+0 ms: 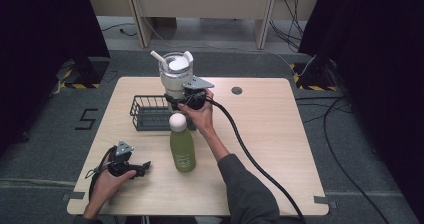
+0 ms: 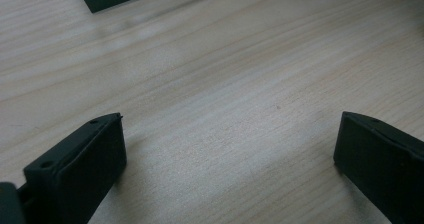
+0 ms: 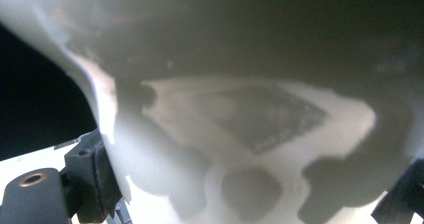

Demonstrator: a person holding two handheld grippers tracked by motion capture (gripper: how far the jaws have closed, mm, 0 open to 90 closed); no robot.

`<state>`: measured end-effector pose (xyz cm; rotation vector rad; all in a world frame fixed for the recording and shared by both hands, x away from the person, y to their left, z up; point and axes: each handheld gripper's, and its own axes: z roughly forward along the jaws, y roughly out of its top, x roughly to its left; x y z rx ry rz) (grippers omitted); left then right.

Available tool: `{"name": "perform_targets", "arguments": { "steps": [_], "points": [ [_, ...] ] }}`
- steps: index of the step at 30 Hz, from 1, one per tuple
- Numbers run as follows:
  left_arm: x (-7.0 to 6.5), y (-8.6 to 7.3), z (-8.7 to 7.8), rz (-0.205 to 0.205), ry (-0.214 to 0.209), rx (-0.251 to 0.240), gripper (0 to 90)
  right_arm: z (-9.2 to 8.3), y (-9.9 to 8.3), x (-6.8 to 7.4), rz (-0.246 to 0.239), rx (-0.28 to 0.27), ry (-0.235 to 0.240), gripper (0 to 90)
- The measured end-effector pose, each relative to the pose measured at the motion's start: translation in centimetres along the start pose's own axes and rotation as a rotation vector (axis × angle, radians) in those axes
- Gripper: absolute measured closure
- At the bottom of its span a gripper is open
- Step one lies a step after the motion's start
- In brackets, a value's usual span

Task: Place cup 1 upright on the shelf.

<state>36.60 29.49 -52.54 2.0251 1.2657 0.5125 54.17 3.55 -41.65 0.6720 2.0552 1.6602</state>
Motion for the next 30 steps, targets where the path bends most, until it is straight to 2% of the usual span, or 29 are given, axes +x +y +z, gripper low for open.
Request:
{"name": "perform_targets", "arguments": {
  "steps": [4, 6, 7, 12, 16, 18, 23, 25, 27, 30],
  "points": [
    [0.0, 0.0, 0.0, 0.0, 0.0, 0.0, 0.0, 0.1, -0.2, 0.0, -0.006, 0.003, -0.003, 11.0],
    [0.0, 0.0, 0.0, 0.002, 0.0, 0.001, 0.0, 0.1, -0.4, 0.1, 0.015, 0.009, -0.004, 11.0],
    [0.0, 0.0, 0.0, 0.002, 0.0, 0.001, 0.0, 0.2, -0.5, -0.1, -0.001, 0.005, -0.004, 11.0],
    [0.0, 0.0, 0.0, 0.002, 0.0, 0.001, 0.0, 0.2, -0.8, -0.1, 0.015, 0.008, -0.007, 11.0],
    [0.0, 0.0, 0.0, 0.002, 0.0, 0.001, 0.0, 0.2, -1.0, -0.1, 0.004, 0.008, -0.012, 11.0],
    [0.0, 0.0, 0.0, 0.002, 0.0, 0.001, 0.0, 0.2, -1.1, 0.0, 0.02, 0.013, -0.013, 11.0],
    [0.0, 0.0, 0.0, 0.003, 0.0, 0.001, 0.0, 0.4, -1.3, 0.0, 0.0, 0.014, -0.013, 11.0],
    [0.0, 0.0, 0.0, 0.001, 0.0, 0.0, 0.0, 0.4, -1.4, 0.1, 0.016, 0.024, -0.016, 11.0],
    [0.0, 0.0, 0.0, 0.001, 0.0, 0.0, 0.0, 0.5, -1.5, 0.0, 0.001, 0.018, -0.015, 11.0],
    [0.0, 0.0, 0.0, 0.002, 0.0, 0.001, 0.0, 0.6, -1.7, 0.1, 0.007, 0.023, -0.015, 11.0]
  ]
}}
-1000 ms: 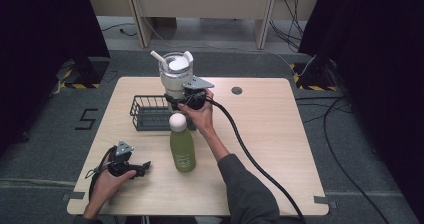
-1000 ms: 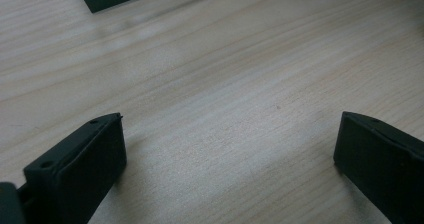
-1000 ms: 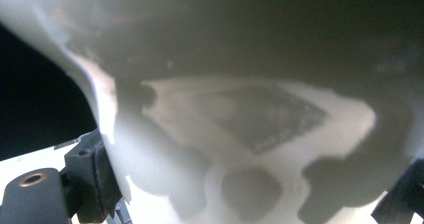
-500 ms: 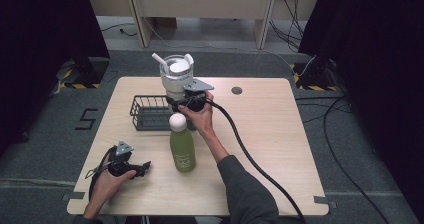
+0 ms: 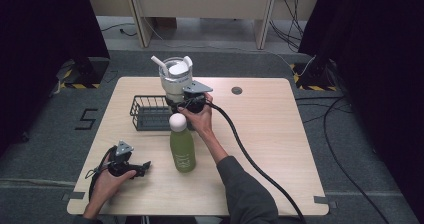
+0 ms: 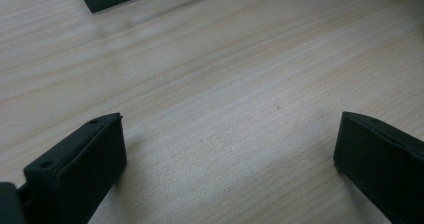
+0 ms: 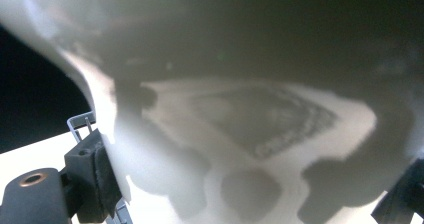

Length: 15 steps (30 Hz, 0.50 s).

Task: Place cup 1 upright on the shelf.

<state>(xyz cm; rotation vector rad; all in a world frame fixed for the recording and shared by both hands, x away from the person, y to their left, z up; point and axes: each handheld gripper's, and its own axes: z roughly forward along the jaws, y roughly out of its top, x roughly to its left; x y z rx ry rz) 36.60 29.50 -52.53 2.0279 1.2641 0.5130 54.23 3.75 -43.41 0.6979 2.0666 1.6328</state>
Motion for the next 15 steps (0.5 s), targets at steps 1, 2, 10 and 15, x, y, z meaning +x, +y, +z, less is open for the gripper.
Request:
{"name": "perform_targets", "arguments": {
  "steps": [1, 2, 10, 15],
  "points": [
    [0.0, 0.0, 0.0, 0.0, 0.0, 0.0, 0.0, 0.0, 0.0, 0.0, 0.0, 0.0, 0.0, 11.0],
    [0.0, 0.0, 0.0, 0.0, 0.0, 0.0, 0.0, 0.07, -0.11, 0.06, 0.001, 0.002, 0.0, 11.0],
    [0.0, 0.0, 0.0, 0.0, 0.0, 0.0, 0.0, 0.22, -0.39, 0.17, -0.007, 0.006, -0.007, 11.0],
    [0.0, 0.0, 0.0, 0.0, 0.0, 0.0, 0.0, 0.35, -0.77, 0.22, -0.007, 0.014, -0.013, 11.0]
  ]
}}
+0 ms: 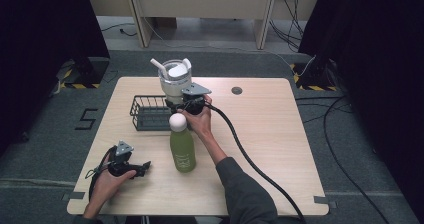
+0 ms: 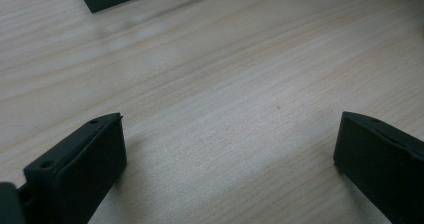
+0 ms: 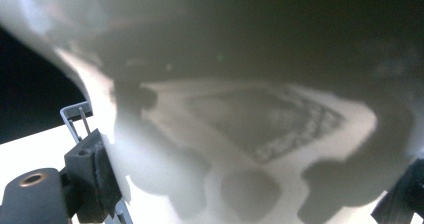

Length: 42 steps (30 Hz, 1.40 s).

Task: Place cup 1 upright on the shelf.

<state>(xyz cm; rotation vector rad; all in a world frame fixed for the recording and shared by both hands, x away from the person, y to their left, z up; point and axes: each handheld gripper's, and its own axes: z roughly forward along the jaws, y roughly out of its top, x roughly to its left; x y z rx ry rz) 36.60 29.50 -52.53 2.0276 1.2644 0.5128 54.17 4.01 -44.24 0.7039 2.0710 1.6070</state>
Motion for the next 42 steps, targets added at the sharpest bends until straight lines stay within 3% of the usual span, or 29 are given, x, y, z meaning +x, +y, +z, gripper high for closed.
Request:
{"name": "perform_targets", "arguments": {
  "steps": [2, 19, 24, 29, 38, 42],
  "points": [
    [0.0, 0.0, 0.0, 0.0, 0.0, 0.0, 0.0, 0.0, -0.2, 0.1, 0.019, 0.007, 0.0, 11.0],
    [0.0, 0.0, 0.0, 0.001, 0.001, -0.001, 0.0, 0.1, -1.1, -0.2, 0.014, 0.012, -0.007, 10.9],
    [0.0, 0.0, 0.0, 0.001, 0.001, -0.001, 0.0, 0.4, -1.1, 0.0, -0.034, 0.028, 0.009, 10.7],
    [0.0, 0.0, 0.0, 0.001, 0.001, -0.001, 0.0, 0.2, -1.1, -0.1, -0.016, 0.032, 0.014, 10.5],
    [0.0, 0.0, 0.0, 0.002, 0.0, 0.002, 0.0, -0.3, -0.7, 0.0, -0.057, 0.059, -0.012, 9.9],
    [0.0, 0.0, 0.0, 0.002, 0.0, 0.002, 0.0, -0.4, -0.5, 0.2, -0.046, 0.07, -0.021, 9.8]
  ]
}}
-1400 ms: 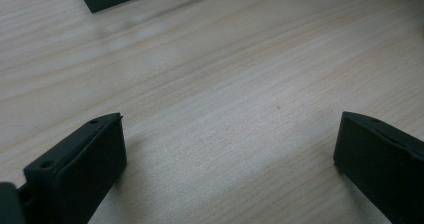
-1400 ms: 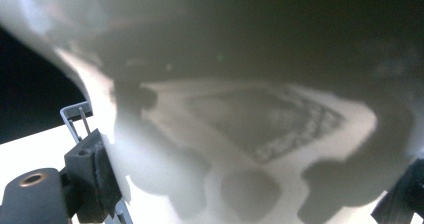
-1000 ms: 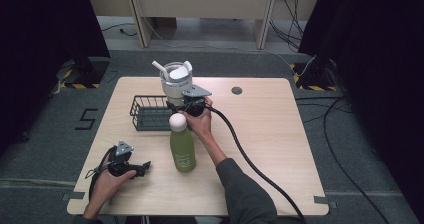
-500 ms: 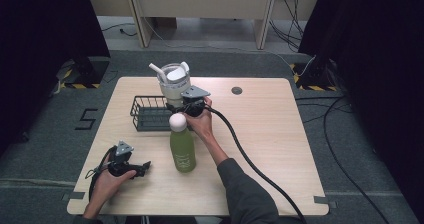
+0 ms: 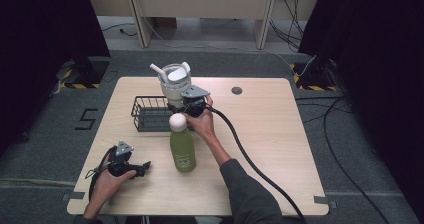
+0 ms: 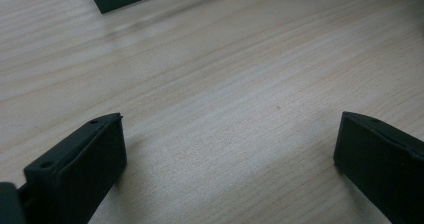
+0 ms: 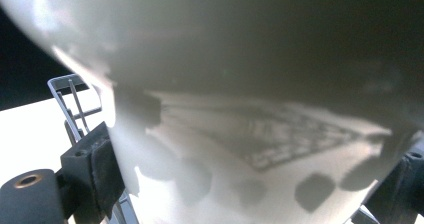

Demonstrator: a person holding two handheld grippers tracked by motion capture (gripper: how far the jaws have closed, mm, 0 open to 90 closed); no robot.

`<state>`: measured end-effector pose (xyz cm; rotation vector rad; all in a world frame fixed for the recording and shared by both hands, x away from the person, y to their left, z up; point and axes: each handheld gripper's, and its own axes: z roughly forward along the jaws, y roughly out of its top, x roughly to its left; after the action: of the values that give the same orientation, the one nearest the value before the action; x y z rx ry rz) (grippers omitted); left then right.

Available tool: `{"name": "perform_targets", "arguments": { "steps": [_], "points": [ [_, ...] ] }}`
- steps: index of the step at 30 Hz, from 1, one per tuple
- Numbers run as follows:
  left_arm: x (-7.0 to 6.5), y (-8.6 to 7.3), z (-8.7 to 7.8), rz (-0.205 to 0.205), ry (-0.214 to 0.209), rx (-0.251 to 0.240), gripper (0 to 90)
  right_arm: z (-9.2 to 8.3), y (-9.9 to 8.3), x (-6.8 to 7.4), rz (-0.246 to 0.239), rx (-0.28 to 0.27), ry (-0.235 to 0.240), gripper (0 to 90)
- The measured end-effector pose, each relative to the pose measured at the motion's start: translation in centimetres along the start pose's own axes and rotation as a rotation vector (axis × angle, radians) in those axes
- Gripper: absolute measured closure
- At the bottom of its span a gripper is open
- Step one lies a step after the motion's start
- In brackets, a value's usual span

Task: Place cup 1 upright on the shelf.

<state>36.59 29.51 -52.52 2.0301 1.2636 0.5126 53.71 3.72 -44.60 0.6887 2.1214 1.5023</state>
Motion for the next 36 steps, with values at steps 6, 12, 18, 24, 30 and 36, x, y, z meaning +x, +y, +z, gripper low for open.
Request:
{"name": "perform_targets", "arguments": {
  "steps": [6, 12, 18, 24, 30, 36],
  "points": [
    [0.0, 0.0, 0.0, -0.002, 0.0, -0.001, 0.0, -0.4, 0.2, 0.0, -0.008, 0.017, 0.005, 9.5],
    [0.0, 0.0, 0.0, 0.0, 0.0, 0.0, 0.0, -0.8, 0.3, 0.0, -0.01, 0.027, 0.01, 9.0],
    [0.0, 0.0, 0.0, -0.002, 0.0, -0.002, 0.0, -1.0, 0.5, -0.1, -0.037, 0.026, 0.01, 8.2],
    [0.0, 0.0, 0.0, -0.001, 0.0, -0.002, 0.0, -1.1, 0.5, 0.1, -0.046, 0.023, 0.003, 7.8],
    [0.0, 0.0, 0.0, 0.0, 0.0, -0.001, 0.0, -1.4, 0.5, 0.0, -0.05, 0.02, 0.011, 7.9],
    [0.0, 0.0, 0.0, 0.0, 0.0, -0.001, 0.0, -1.7, 0.5, -0.1, -0.051, 0.016, 0.022, 7.9]
  ]
}}
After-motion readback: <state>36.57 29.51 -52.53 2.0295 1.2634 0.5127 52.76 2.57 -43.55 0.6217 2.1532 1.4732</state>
